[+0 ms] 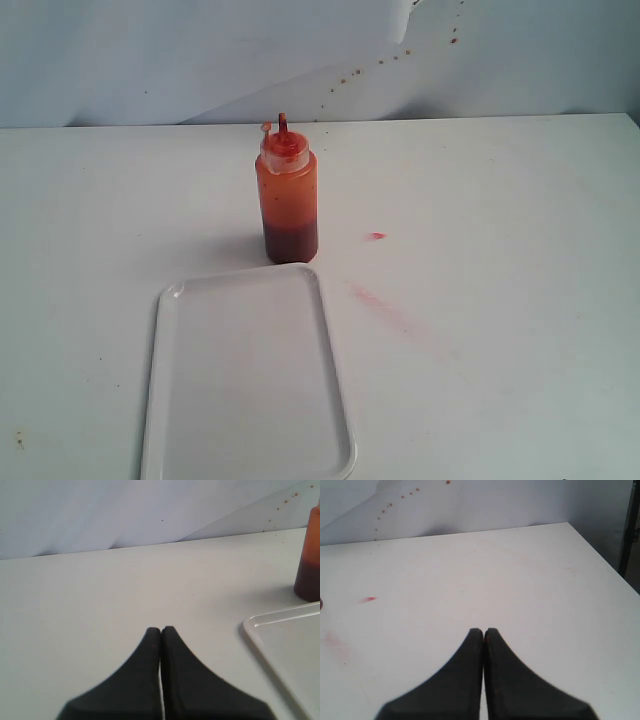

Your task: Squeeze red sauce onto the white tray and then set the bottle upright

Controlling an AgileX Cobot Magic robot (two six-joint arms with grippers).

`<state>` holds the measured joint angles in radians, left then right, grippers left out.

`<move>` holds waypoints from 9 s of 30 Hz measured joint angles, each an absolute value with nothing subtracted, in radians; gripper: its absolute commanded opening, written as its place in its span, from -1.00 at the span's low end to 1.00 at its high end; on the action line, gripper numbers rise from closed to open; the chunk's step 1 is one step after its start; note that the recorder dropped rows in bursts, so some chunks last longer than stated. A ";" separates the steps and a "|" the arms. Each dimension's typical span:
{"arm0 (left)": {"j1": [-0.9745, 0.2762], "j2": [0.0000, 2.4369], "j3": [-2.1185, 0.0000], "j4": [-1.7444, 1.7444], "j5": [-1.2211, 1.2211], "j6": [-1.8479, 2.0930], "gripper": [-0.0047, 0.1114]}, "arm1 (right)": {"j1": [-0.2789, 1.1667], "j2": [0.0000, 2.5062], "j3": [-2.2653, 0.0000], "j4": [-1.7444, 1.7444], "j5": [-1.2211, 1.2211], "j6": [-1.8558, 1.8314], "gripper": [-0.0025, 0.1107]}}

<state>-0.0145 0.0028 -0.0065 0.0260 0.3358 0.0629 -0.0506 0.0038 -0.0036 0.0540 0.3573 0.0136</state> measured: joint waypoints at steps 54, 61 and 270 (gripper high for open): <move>-0.015 0.003 -0.006 0.056 0.276 0.063 -0.92 | -0.051 0.004 -0.004 0.054 0.357 0.014 -0.96; -0.015 0.003 -0.006 0.058 0.085 0.063 -0.92 | -0.051 0.004 -0.004 0.054 0.357 0.014 -0.96; -0.239 2.393 -1.268 1.058 -0.883 -0.490 0.87 | -0.051 0.004 -0.004 0.054 0.357 0.014 -0.96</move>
<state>-0.2387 2.3926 -1.2679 1.0583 -0.8835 -0.4895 -0.0506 0.0038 -0.0036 0.0540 0.3573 0.0136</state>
